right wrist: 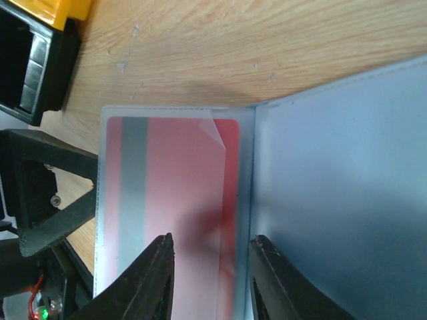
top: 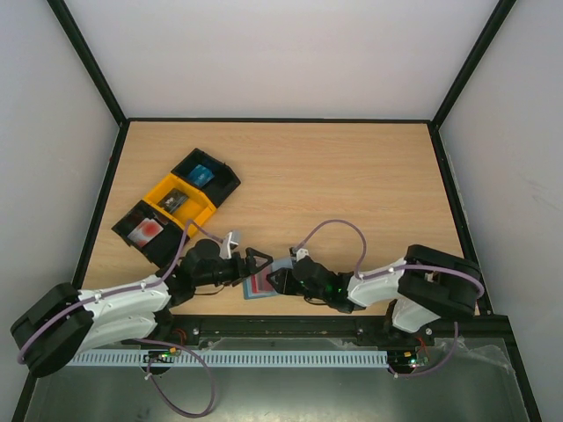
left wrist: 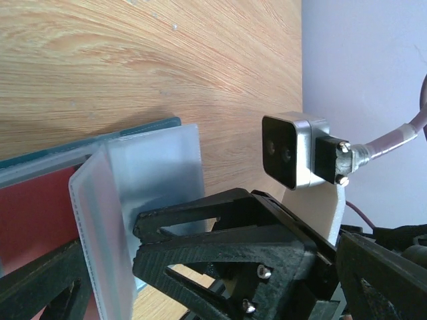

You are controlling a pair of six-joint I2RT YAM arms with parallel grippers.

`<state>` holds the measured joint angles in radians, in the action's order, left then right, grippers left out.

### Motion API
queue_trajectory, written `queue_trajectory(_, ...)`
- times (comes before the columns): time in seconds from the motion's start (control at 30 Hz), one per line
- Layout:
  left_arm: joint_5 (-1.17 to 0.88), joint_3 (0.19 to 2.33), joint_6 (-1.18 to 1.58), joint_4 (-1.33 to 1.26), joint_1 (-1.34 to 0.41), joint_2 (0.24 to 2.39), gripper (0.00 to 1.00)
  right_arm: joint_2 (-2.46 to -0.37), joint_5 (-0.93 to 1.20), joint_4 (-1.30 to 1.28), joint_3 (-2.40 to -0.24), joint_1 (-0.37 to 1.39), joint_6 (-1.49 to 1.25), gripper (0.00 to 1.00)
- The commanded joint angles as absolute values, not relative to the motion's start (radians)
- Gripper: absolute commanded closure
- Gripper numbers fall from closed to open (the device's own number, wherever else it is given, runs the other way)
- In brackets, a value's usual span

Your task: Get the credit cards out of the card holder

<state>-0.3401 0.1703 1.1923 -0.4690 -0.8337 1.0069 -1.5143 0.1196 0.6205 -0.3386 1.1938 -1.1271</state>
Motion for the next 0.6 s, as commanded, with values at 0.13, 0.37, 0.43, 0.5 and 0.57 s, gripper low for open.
queue_trajectory(0.13, -0.319, 0.229, 1.202, -0.544, -0.877, 1.082, 0.00, -1.355, 0.003, 0.493, -0.285, 1.203, -1.118, 0.61)
queue_trajectory(0.37, -0.317, 0.288, 1.198, -0.597, -0.929, 1.189, 0.00, -1.187, -0.054, 0.382, -0.241, 1.203, -1.117, 0.61)
queue_trajectory(0.43, -0.317, 0.305, 1.194, -0.602, -0.942, 1.215, 0.01, -1.129, -0.068, 0.345, -0.227, 1.203, -1.117, 0.61)
queue_trajectory(0.5, -0.321, 0.318, 1.189, -0.610, -0.949, 1.243, 0.01, -1.060, -0.085, 0.309, -0.220, 1.203, -1.117, 0.61)
queue_trajectory(0.57, -0.323, 0.323, 1.185, -0.618, -0.953, 1.263, 0.01, -1.011, -0.097, 0.284, -0.211, 1.203, -1.119, 0.61)
